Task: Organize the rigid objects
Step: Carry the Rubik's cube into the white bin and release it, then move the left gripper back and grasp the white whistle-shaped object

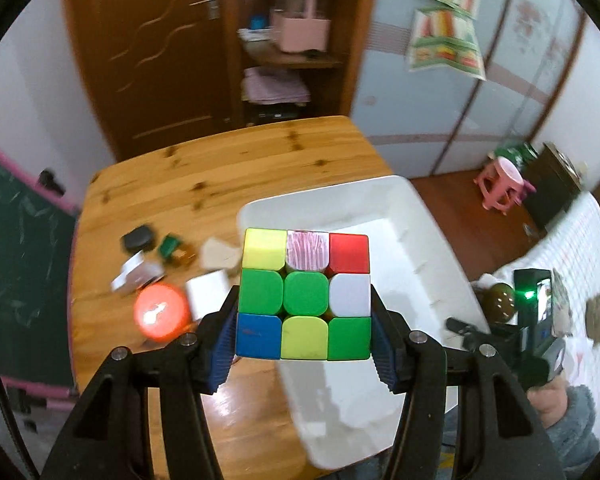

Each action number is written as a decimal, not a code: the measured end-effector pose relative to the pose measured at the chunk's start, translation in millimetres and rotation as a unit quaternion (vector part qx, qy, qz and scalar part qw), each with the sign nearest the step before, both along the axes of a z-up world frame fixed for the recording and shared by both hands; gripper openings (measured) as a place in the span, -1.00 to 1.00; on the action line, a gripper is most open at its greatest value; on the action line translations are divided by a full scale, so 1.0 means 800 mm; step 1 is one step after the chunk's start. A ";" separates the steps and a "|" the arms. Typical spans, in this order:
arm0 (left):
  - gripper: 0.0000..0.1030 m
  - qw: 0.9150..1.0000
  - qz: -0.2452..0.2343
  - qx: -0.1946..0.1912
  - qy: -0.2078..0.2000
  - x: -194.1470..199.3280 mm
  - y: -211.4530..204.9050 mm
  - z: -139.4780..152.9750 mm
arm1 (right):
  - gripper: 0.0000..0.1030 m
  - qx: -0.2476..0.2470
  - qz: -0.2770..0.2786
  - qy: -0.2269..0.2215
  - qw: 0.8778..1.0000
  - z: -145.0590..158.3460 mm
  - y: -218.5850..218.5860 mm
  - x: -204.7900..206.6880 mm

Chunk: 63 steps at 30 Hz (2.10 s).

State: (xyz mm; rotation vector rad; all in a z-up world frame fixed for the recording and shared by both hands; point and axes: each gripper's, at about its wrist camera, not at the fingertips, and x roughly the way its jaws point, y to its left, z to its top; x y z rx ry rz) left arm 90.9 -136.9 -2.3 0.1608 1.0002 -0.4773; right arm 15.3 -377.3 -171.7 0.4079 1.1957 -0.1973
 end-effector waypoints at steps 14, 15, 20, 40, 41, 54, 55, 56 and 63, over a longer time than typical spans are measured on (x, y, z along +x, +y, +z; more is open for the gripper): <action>0.18 0.996 -0.031 0.064 0.059 0.051 -0.114 -0.079 | -0.87 0.016 -0.001 -0.014 1.000 -0.003 -0.006 -0.008; 0.18 0.995 -0.031 0.067 0.067 0.057 -0.119 -0.089 | -0.86 0.019 -0.002 -0.014 1.000 -0.004 -0.007 -0.008; 0.18 0.991 -0.031 0.086 0.099 0.074 -0.141 -0.131 | -0.85 0.028 -0.004 -0.016 0.999 -0.005 -0.008 -0.009; 0.45 0.979 -0.023 0.111 0.167 0.095 -0.167 -0.197 | -0.85 0.020 -0.010 -0.012 1.000 -0.009 -0.004 -0.010; 0.60 0.980 -0.023 0.108 0.165 0.094 -0.165 -0.195 | -0.85 0.020 -0.011 -0.013 1.000 -0.009 -0.005 -0.010; 0.80 0.988 -0.015 0.080 0.131 0.074 -0.115 -0.147 | -0.85 0.025 -0.018 -0.012 0.999 -0.010 -0.007 -0.009; 0.80 0.988 -0.015 0.078 0.129 0.076 -0.112 -0.143 | -0.85 0.025 -0.018 -0.012 0.999 -0.010 -0.007 -0.009; 0.80 0.989 -0.015 0.075 0.128 0.076 -0.110 -0.139 | -0.85 0.026 -0.019 -0.012 0.999 -0.010 -0.007 -0.009; 0.94 0.993 -0.015 0.055 0.099 0.061 -0.074 -0.100 | -0.85 0.025 -0.027 -0.008 0.999 -0.011 -0.007 -0.007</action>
